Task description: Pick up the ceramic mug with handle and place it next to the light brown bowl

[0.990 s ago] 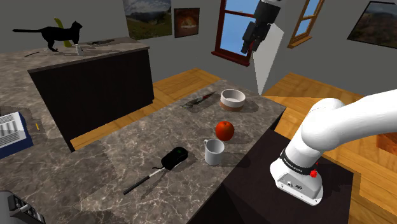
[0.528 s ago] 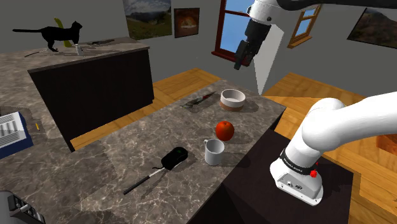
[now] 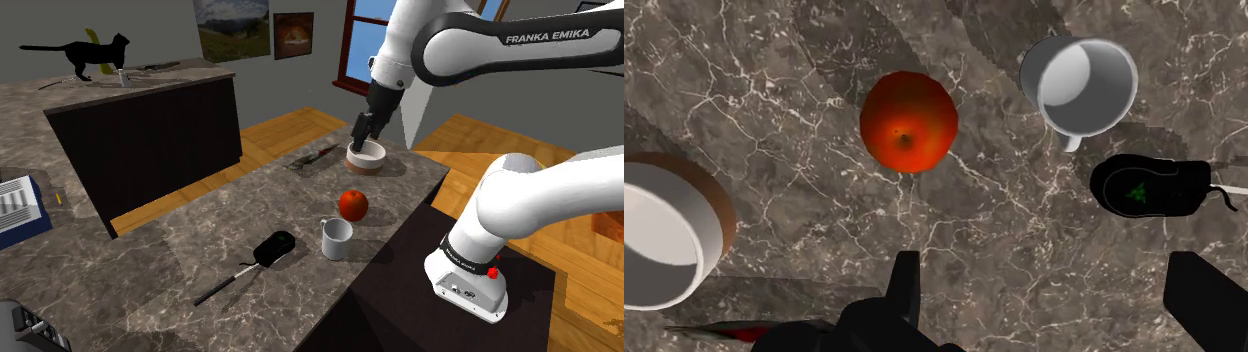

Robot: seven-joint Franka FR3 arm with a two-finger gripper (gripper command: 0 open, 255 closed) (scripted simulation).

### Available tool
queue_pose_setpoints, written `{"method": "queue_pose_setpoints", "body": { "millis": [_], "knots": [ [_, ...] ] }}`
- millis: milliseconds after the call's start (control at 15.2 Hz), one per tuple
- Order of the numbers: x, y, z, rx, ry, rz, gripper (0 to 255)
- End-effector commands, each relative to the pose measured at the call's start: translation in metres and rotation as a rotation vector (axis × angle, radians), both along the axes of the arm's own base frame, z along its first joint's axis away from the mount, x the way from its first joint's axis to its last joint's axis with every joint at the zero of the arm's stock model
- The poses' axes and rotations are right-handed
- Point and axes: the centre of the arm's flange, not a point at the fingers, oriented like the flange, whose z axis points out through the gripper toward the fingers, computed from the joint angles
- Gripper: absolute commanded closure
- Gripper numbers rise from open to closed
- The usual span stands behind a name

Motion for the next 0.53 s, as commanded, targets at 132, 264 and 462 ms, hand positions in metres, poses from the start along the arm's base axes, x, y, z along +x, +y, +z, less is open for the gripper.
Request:
{"method": "queue_pose_setpoints", "body": {
  "millis": [132,264,462],
  "knots": [
    [-0.004,0.034,-0.045,-0.021,0.005,0.009,0],
    [-0.006,0.049,-0.067,-0.031,0.009,0.014,0],
    [-0.011,0.072,-0.1,-0.046,0.014,0.022,0]
  ]
}}
